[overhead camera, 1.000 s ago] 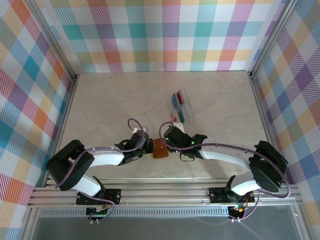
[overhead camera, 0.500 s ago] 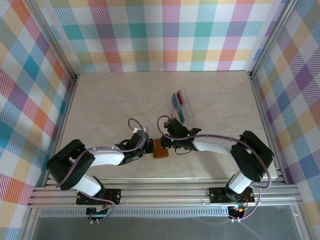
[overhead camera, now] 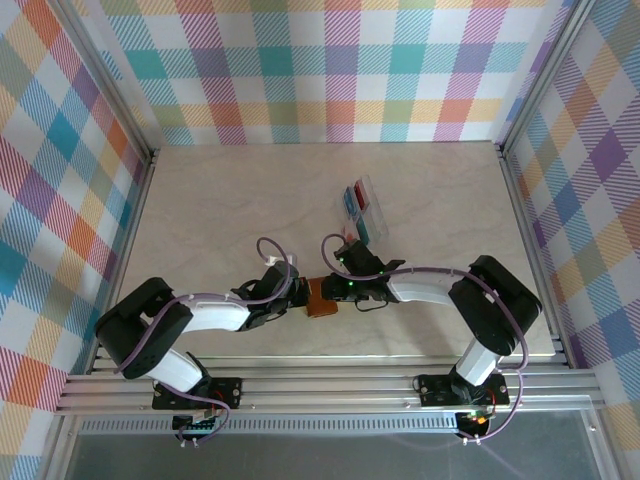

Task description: Put the credit cards into the card holder

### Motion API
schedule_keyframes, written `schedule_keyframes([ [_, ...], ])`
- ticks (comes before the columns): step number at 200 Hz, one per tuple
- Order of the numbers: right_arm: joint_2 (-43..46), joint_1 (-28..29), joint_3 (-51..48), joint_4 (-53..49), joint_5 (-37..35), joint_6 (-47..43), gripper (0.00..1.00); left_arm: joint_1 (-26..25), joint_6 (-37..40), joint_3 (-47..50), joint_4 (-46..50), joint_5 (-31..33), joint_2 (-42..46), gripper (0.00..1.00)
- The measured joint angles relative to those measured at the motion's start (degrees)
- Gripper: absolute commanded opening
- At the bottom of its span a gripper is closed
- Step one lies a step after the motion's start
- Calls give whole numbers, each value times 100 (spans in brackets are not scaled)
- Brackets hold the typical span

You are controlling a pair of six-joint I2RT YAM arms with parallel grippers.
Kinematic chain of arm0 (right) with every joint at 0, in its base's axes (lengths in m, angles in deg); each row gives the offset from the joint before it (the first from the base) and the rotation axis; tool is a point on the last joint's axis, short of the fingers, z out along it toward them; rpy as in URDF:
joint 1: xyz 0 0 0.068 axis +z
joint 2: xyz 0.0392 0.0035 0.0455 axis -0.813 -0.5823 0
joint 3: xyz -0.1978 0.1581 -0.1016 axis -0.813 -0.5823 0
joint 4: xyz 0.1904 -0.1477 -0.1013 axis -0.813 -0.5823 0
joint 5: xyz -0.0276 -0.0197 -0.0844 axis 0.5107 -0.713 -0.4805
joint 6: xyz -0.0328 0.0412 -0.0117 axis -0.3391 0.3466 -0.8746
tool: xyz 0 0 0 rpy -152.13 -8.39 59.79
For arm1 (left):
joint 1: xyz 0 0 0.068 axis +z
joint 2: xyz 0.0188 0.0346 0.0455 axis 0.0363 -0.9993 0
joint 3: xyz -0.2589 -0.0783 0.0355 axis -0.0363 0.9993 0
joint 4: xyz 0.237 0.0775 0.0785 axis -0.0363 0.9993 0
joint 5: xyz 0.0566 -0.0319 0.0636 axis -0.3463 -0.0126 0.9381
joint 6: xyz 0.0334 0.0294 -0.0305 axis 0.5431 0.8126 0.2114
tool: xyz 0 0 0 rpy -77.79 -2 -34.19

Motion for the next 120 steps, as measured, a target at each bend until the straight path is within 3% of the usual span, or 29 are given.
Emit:
schedule_keyframes([
  [120,374,55,22,-380,-323,-162,16,-44,-96,52,-564,87,-315,0],
])
